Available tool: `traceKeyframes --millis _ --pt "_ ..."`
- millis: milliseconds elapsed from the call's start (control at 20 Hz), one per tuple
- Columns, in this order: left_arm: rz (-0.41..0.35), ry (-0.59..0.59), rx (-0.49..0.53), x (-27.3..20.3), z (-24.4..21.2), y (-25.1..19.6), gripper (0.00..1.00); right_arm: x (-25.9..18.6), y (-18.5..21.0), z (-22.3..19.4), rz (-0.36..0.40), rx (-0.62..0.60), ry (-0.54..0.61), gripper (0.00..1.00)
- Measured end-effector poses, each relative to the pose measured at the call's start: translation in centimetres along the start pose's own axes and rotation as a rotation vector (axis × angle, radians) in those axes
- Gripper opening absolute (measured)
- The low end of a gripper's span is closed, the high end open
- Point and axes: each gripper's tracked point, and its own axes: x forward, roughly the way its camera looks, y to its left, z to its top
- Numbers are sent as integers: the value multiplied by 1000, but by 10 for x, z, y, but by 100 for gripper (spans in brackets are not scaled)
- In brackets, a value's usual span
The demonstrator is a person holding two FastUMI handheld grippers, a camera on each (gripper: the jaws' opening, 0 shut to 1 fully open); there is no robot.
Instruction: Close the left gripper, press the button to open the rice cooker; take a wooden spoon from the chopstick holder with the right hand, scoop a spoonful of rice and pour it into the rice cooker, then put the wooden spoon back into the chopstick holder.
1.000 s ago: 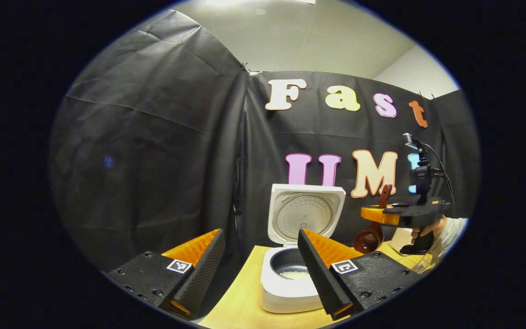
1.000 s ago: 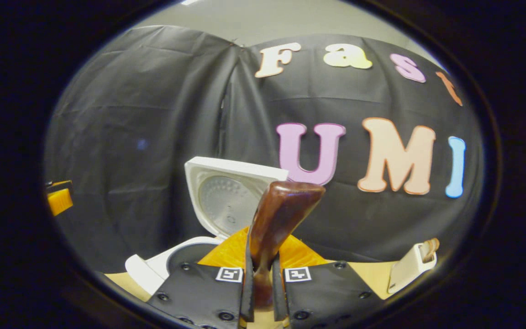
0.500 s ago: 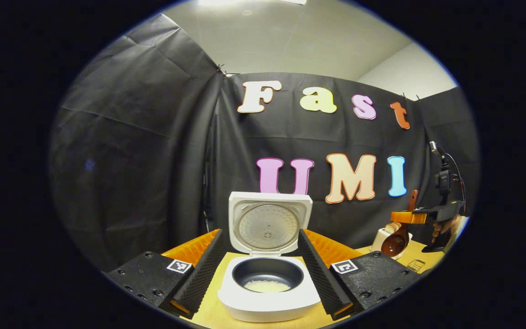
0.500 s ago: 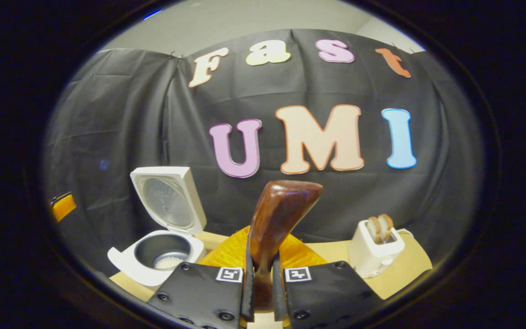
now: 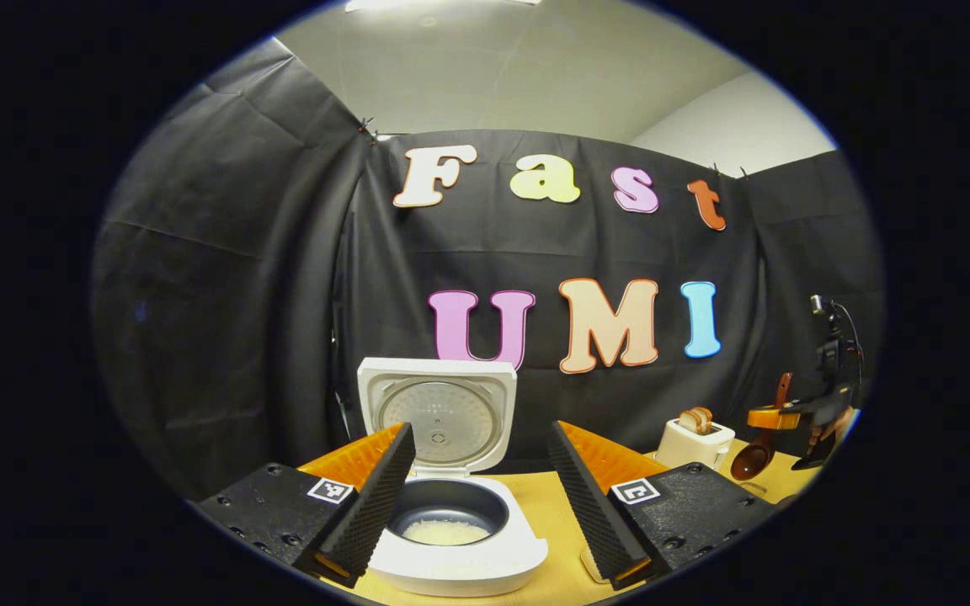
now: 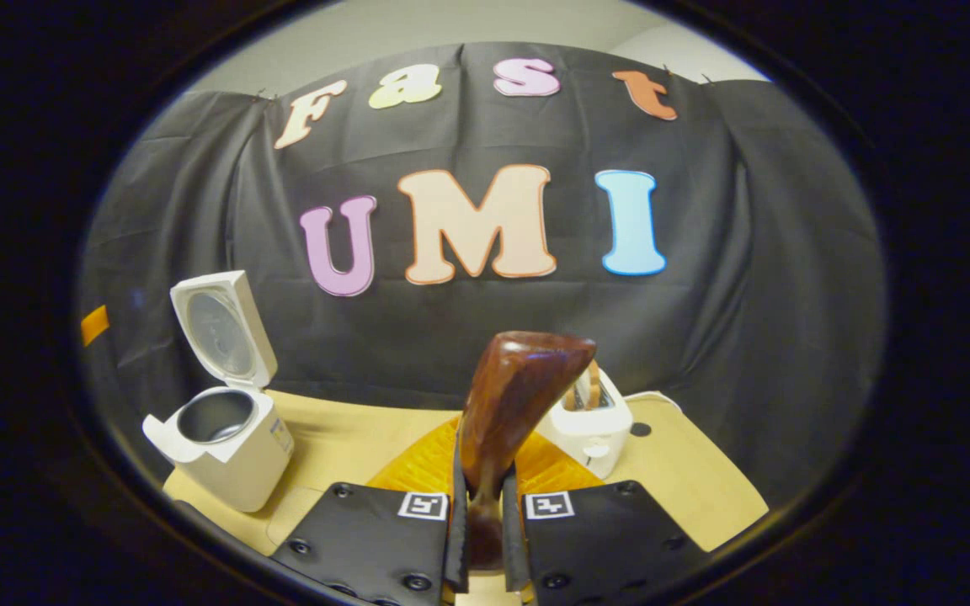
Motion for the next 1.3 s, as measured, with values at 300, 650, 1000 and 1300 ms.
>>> traceKeyframes --millis 300,650,1000,1300 --pt "0 -3 33 0 10 -18 94 2 -43 -49 -49 41 73 19" --pt "14 3 48 -3 14 -32 94 17 -63 -87 -60 50 135 18" --pt "40 14 57 -5 14 -33 95 23 -62 -135 -29 111 236 19" --pt "36 13 54 -3 14 -36 95 20 -66 -157 -35 171 293 23"
